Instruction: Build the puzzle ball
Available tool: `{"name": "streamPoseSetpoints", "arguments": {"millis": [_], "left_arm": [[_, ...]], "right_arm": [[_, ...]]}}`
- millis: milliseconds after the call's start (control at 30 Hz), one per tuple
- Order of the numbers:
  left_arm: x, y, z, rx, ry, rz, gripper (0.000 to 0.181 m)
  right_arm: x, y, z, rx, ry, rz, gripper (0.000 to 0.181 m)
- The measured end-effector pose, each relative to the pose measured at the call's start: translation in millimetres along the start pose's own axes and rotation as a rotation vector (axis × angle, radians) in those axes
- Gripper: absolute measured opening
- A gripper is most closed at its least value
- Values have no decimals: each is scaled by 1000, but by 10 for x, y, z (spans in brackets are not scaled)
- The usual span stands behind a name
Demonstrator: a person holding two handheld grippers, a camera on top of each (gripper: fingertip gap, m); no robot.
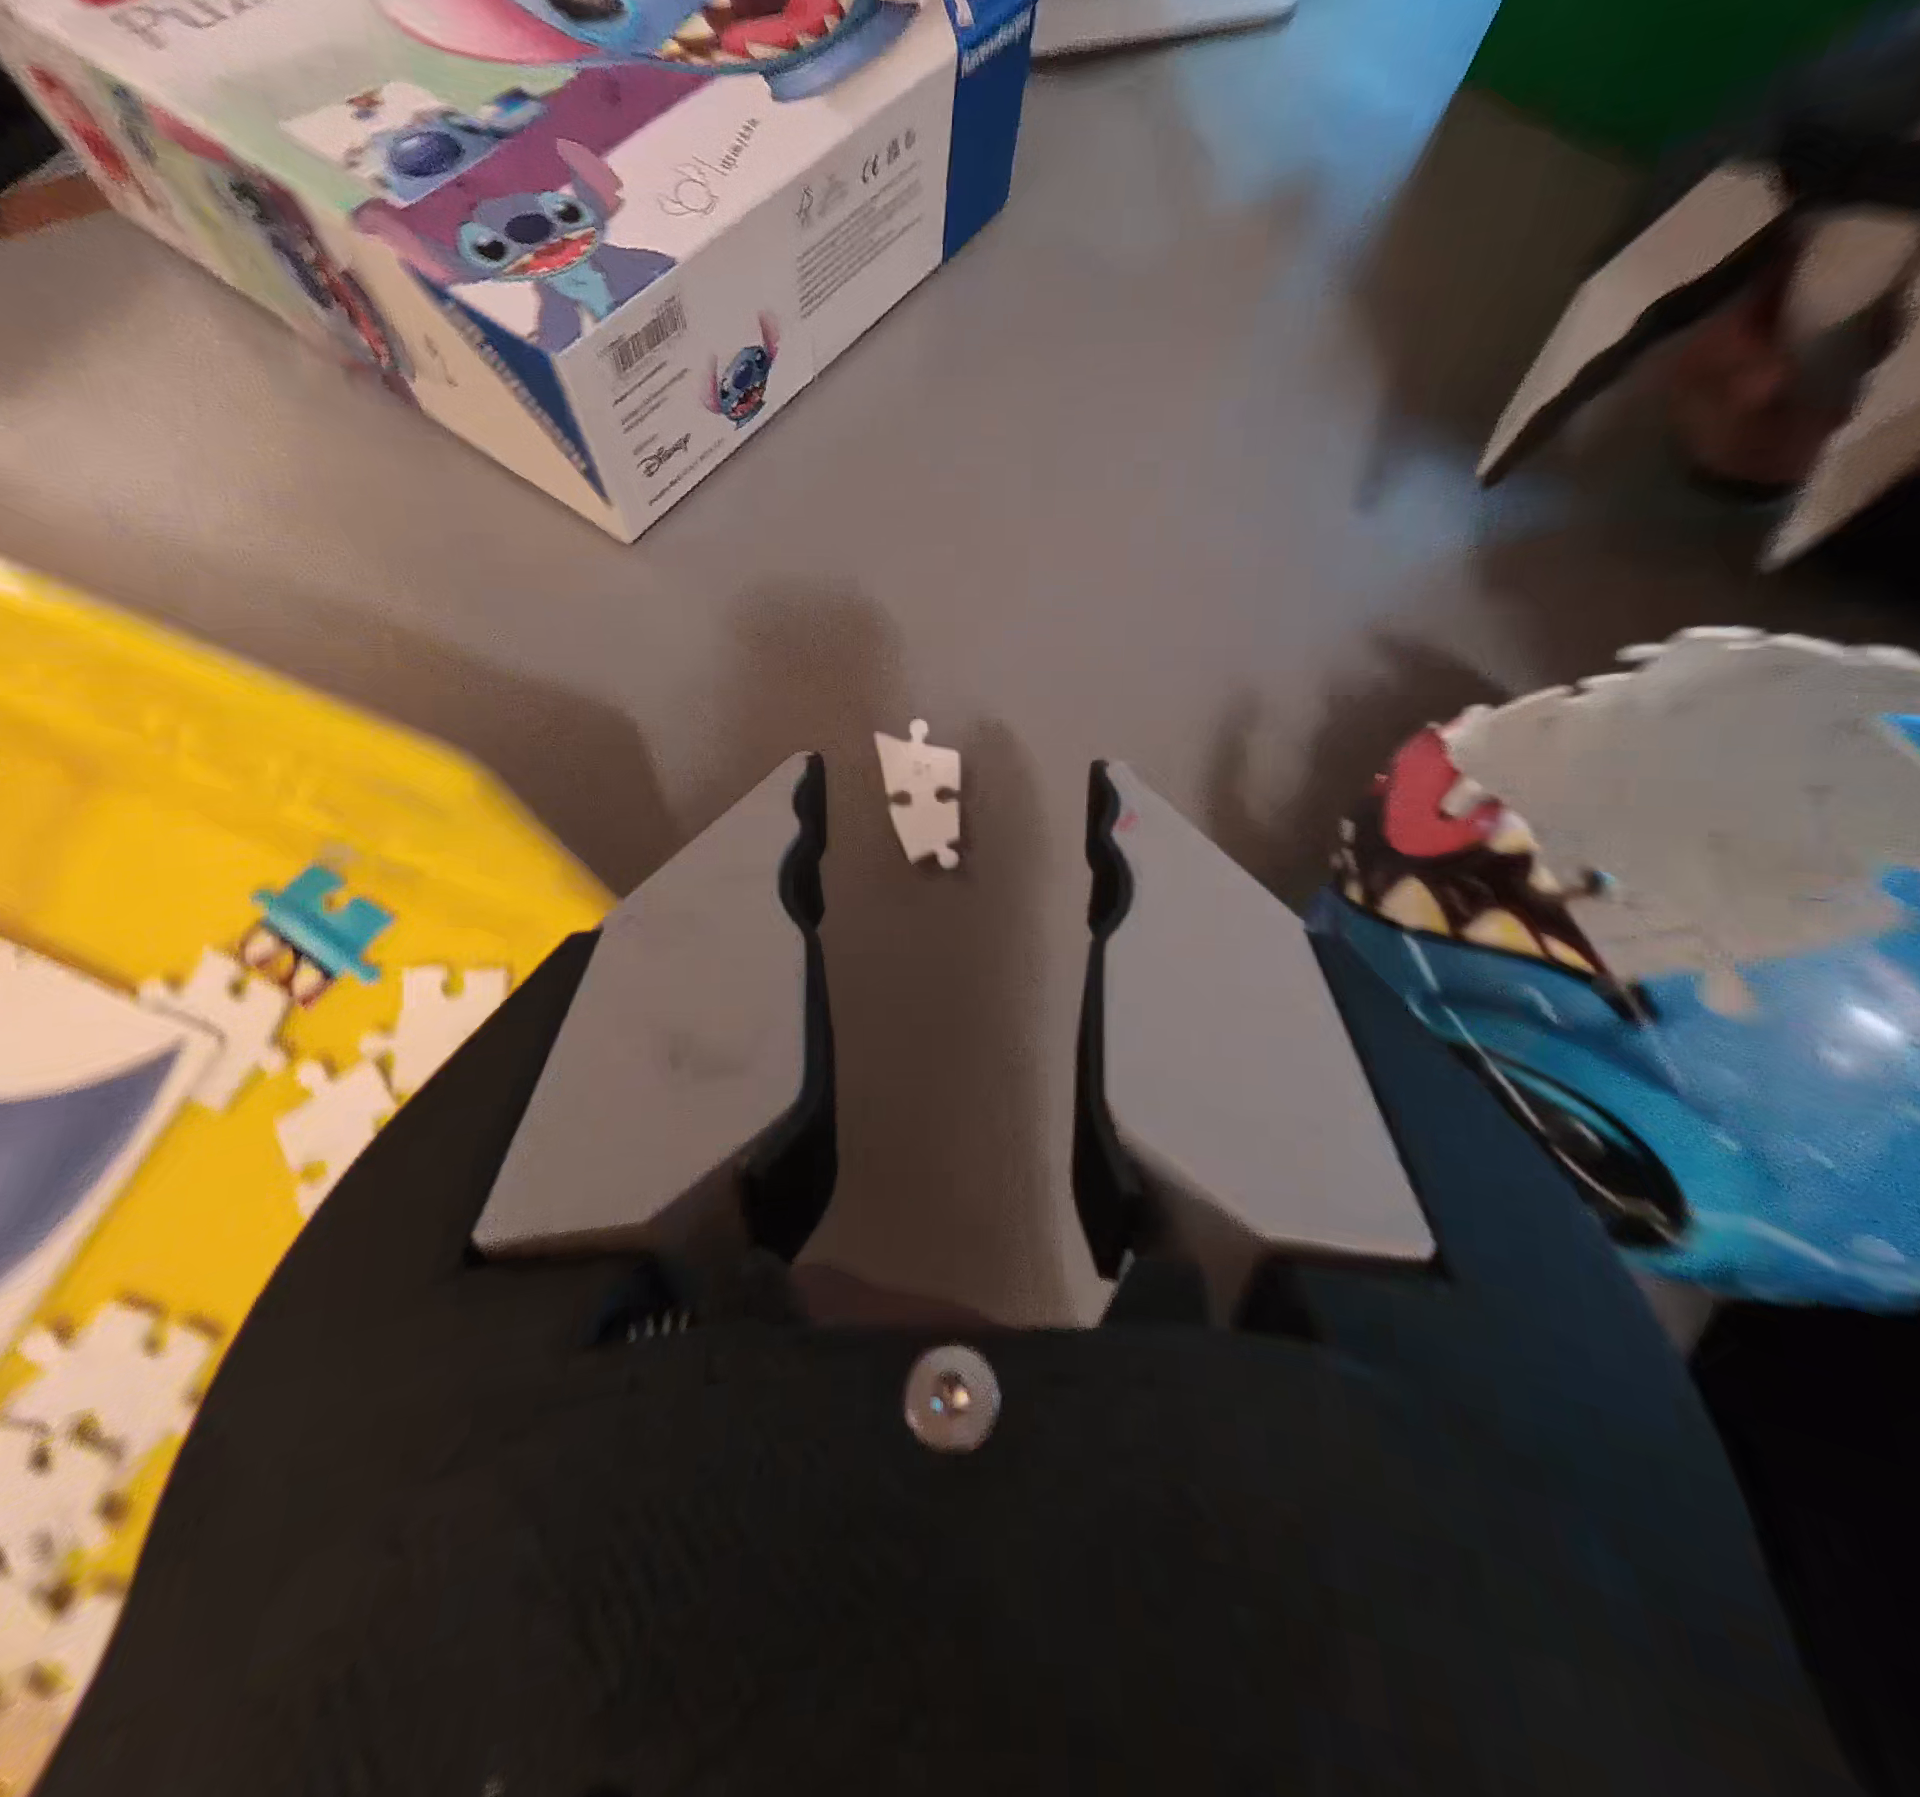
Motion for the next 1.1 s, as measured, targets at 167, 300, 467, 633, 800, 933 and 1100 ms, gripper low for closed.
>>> {"name": "streamPoseSetpoints", "arguments": {"millis": [167, 300, 467, 633, 800, 933, 1100], "left_arm": [[-380, -561, -42, 26, -133, -337, 44], [-419, -606, -165, 135, -204, -370, 38], [-459, -605, -22, 84, -227, -370, 17], [-466, -608, -39, 50, -161, -368, 17], [-469, -599, -71, -4, -138, -281, 9], [-397, -604, 33, 31, -310, -181, 0], [-399, -576, 2, 113, -423, -230, 0]], "right_arm": [[-25, -13, -14, -28, 29, -22, 60], [-24, -28, -80, -19, 56, -34, 60], [1, -45, -165, 0, 71, -33, 60], [8, -75, -241, 18, 89, -36, 60], [10, -111, -232, -2, 92, -37, 58], [7, -98, -19, -60, 11, -27, 57], [150, -111, 191, -57, -89, 35, 55]]}}
Point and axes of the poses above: each gripper's, where its closed fingertips meet, y back along the fingers, x out of its top, z = x × y across the jaws, the point moved 4 cm from there along y, back along the fingers, and after that the axes turned 10 degrees about z, right-handed, at the moved point
